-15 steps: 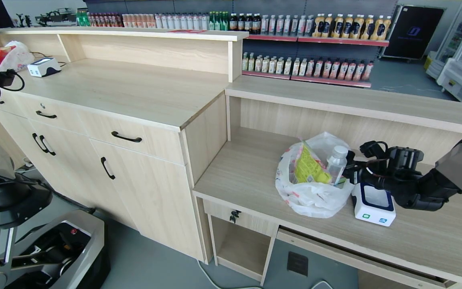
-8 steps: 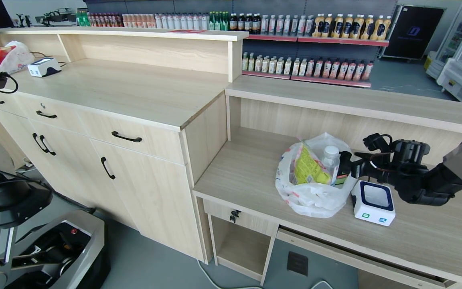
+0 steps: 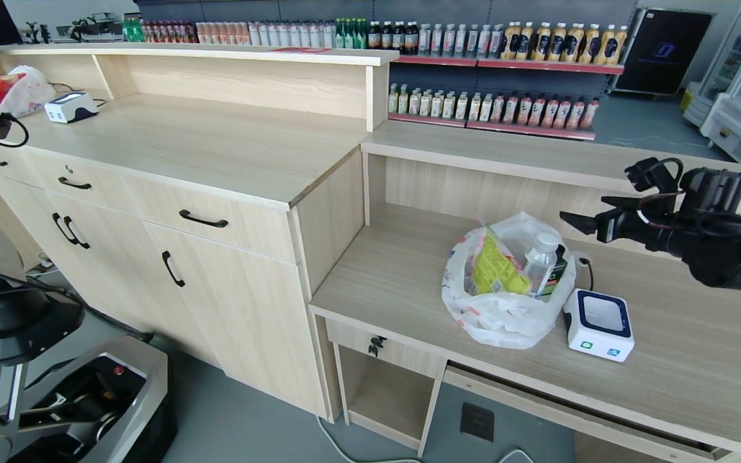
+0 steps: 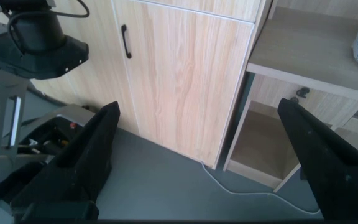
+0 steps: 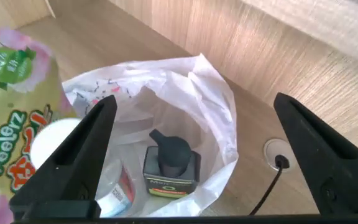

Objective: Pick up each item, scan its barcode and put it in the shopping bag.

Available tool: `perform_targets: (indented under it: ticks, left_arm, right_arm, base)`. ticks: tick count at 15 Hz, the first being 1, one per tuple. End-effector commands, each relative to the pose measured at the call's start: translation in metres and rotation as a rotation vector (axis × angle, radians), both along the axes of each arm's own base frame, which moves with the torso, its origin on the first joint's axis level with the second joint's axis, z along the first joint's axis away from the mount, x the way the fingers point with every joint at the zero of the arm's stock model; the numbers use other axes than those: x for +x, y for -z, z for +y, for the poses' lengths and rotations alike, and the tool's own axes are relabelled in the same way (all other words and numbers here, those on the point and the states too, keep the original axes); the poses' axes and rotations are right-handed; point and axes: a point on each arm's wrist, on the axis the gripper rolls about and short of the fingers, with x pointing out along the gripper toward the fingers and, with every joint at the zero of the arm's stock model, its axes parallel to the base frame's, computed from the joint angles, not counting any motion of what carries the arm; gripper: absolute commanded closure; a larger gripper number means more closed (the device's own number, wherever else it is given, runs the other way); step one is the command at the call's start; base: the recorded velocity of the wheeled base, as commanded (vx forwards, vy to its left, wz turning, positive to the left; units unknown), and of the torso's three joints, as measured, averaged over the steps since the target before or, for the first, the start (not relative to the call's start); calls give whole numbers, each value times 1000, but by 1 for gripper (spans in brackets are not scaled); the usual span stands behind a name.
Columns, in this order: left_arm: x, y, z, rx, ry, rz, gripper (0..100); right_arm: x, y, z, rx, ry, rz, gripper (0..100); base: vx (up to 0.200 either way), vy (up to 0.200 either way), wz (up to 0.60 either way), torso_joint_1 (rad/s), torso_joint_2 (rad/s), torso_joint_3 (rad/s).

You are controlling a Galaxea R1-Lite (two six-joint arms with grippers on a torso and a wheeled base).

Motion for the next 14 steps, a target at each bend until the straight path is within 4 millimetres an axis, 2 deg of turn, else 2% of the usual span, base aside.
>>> perform_targets:
  ticks: [1, 2, 4, 5, 6, 7, 10, 11, 13, 14]
  left_arm:
    - [0, 0, 0, 0, 0, 0, 0]
    - [0, 0, 0, 0, -1, 0, 0]
    - [0, 0, 0, 0, 0, 0, 0]
    - [0, 0, 0, 0, -1, 0, 0]
    - [0, 0, 0, 0, -1, 0, 0]
    - [0, 0, 0, 0, -1, 0, 0]
    - [0, 0, 0, 0, 0, 0, 0]
    - [0, 0, 0, 0, -1, 0, 0]
    - [0, 0, 0, 0, -1, 0, 0]
    - [0, 0, 0, 0, -1, 0, 0]
  right_arm:
    - [-44, -71, 3, -32, 15, -124, 0]
    - [-65, -98, 4, -73, 21, -188, 0]
    - [-95, -137, 11, -83, 25, -243, 0]
    - [-106, -149, 13, -77, 36, -252, 0]
    - [-129, -166, 12, -35, 111, -207, 0]
    - [-144, -171, 11, -15, 182, -155, 0]
    - [-182, -158, 5, 39, 429, 90, 0]
    - [-204, -145, 7, 65, 539, 194, 0]
    - [-247, -123, 21, 92, 585, 207, 0]
    - [-274, -98, 30, 90, 591, 202, 0]
  base:
    - [0, 0, 0, 0, 0, 0]
    - [0, 0, -600, 7, 2, 7]
    - [0, 0, -600, 0, 5, 2]
    - [0, 0, -600, 2, 2, 2]
    - [0, 0, -600, 7, 12, 2]
    - [0, 0, -600, -2, 2, -2]
    - [0, 0, -600, -6, 2, 5]
    - [0, 0, -600, 2, 7, 2]
    - [0, 0, -600, 0, 2, 5]
    - [0, 0, 0, 0, 0, 0]
